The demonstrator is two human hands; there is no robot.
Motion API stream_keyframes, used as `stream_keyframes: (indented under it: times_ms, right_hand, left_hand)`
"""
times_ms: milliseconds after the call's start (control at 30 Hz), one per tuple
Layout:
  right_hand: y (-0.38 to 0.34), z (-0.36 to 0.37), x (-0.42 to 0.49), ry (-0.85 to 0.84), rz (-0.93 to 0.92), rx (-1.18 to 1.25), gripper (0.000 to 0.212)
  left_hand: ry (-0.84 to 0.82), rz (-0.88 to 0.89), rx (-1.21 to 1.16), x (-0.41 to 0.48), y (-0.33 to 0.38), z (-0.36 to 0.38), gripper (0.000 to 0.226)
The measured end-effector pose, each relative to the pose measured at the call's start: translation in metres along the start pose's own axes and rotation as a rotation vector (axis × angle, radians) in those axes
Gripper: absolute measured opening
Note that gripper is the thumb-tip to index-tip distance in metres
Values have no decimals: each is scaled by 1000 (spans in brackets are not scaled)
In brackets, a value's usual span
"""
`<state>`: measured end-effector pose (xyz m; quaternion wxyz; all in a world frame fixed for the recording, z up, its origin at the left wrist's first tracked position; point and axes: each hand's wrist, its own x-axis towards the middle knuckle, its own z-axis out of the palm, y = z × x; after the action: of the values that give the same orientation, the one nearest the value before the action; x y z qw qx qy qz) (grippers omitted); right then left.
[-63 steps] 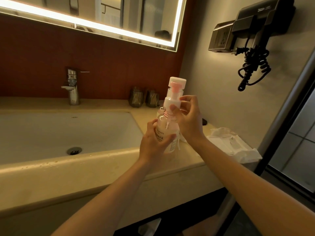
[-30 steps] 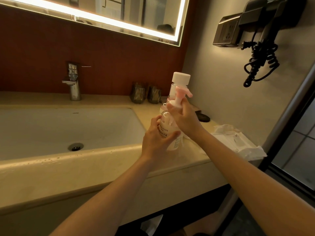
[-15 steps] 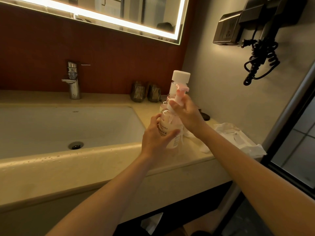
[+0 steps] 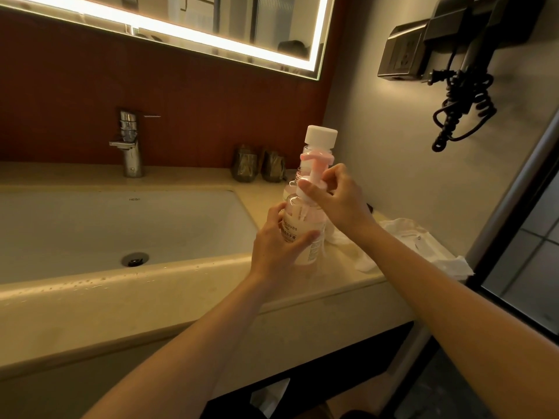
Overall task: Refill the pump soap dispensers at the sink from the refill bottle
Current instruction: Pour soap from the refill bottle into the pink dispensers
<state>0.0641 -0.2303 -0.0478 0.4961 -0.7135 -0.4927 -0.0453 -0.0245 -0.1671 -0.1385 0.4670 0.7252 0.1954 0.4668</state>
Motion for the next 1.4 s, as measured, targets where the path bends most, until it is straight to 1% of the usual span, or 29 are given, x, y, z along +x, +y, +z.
stream_keyframes:
  times_ms: [100,133,167,233,300,367,433,500,567,633,700,867,1100,1200,1300,1367,1400]
  right_hand:
    - [4,2,-2,-145,32,91,42]
    - [5,2,-4,-159,29,114,42]
    - [6,1,-6,-147,13,129,42]
    - [8,2,-7,-64,-43,100,42]
    - [8,5,-5,37,-62,1,42]
    - [9,8,-1,96,-39,-83,47]
    - [10,11,3,91,-29,-148,54]
    - [9,13,4,32,-37,-139,56]
    - [9,12,1,-29,-24,-24,50]
    - [10,8,-2,-51,4,83,44]
    - [12,4,-6,-60,15,115,39]
    - [12,1,-8,-31,-21,112,39]
    - [12,6,-7,50,-58,-21,52]
    - [12,7,-7,56,-38,8,50]
    - [9,1,-9,-30,-1,138,44]
    - [9,-4,-8,-129,36,243,45]
    - [8,-5,-8,-148,42,231,48]
  left_hand:
    - [-25,5,-4,0,1,-1,69]
    - [-31,1,-11,-1,1,-1,69]
    - [-33,-1,-18,-1,1,-1,68]
    - [-30,6,-26,-1,0,0,66]
    - [-24,12,-21,-1,-1,0,66]
    - [-26,0,-30,-2,0,0,66]
    - [-29,-8,-41,-2,1,1,66]
    - [-30,-1,-37,-3,2,1,67]
    - [-31,7,-20,-2,2,1,68]
    - [-27,9,-16,-1,1,1,68]
    - [-26,8,-18,-1,0,2,68]
    - [-27,13,-23,0,-1,1,69]
    - [-29,8,-30,-1,2,0,68]
    - [-36,14,-19,0,3,0,69]
    - [-39,9,-26,0,3,-1,68]
    - [-37,6,-23,0,3,-1,69]
    - [-35,7,-25,-1,3,-1,69]
